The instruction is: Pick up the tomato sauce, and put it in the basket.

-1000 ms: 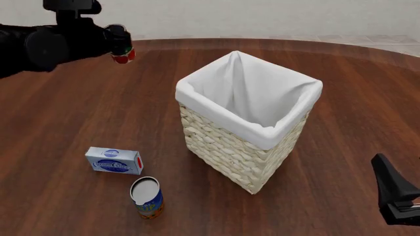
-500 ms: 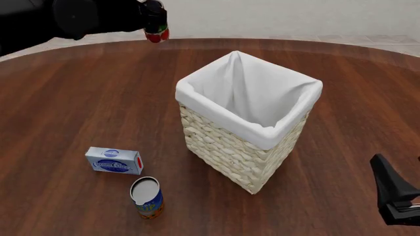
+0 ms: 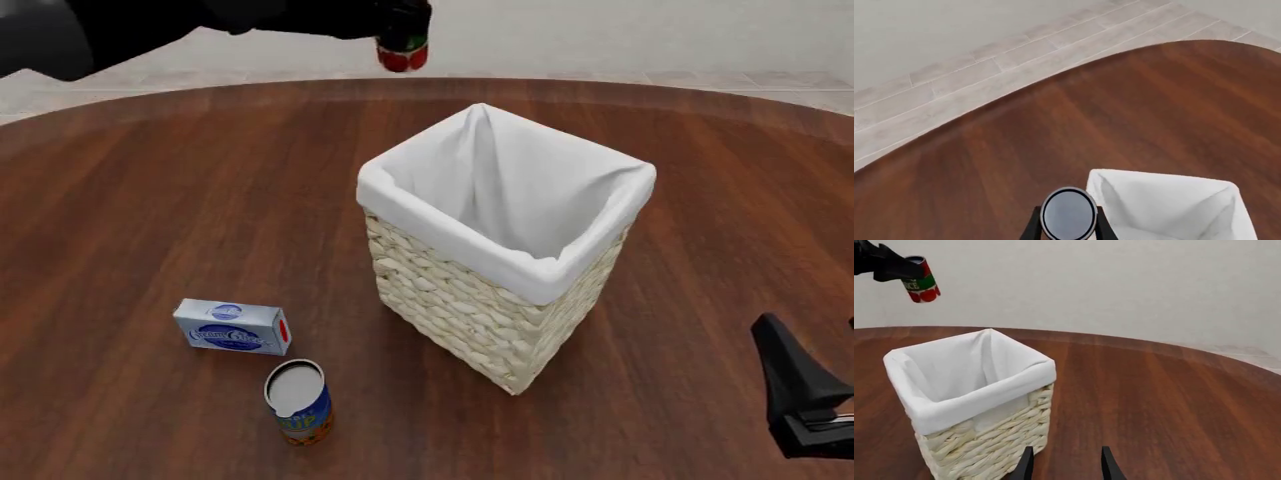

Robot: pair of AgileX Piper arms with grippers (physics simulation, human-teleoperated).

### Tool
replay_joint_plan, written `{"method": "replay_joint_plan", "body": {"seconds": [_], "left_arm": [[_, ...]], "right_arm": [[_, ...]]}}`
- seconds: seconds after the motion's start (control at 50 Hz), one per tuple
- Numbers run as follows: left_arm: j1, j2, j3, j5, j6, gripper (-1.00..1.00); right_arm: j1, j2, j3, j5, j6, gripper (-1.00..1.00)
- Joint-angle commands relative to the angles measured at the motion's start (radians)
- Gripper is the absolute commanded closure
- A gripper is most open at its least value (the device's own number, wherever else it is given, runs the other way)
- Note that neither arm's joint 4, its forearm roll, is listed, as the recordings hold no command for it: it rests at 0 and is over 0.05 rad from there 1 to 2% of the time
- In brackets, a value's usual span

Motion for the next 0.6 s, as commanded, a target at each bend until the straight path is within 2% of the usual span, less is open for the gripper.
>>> {"method": "replay_joint_plan", "body": {"seconds": [0.02,0.22,0.6], "left_arm": [[-0.073,0.057,-0.081,0.048,0.029,1.0],[-0.139,0.109,-0.119,0.056,0.02,1.0],[-0.201,0.16,-0.13,0.061,0.005,1.0]], "right_arm": [[-0.001,-0.001,0.0,0.0,0.001,-1.0],[0.002,-0.003,0.0,0.004,0.0,-1.0],[0.002,0.003,0.0,-0.001,0.004,-1.0]]}}
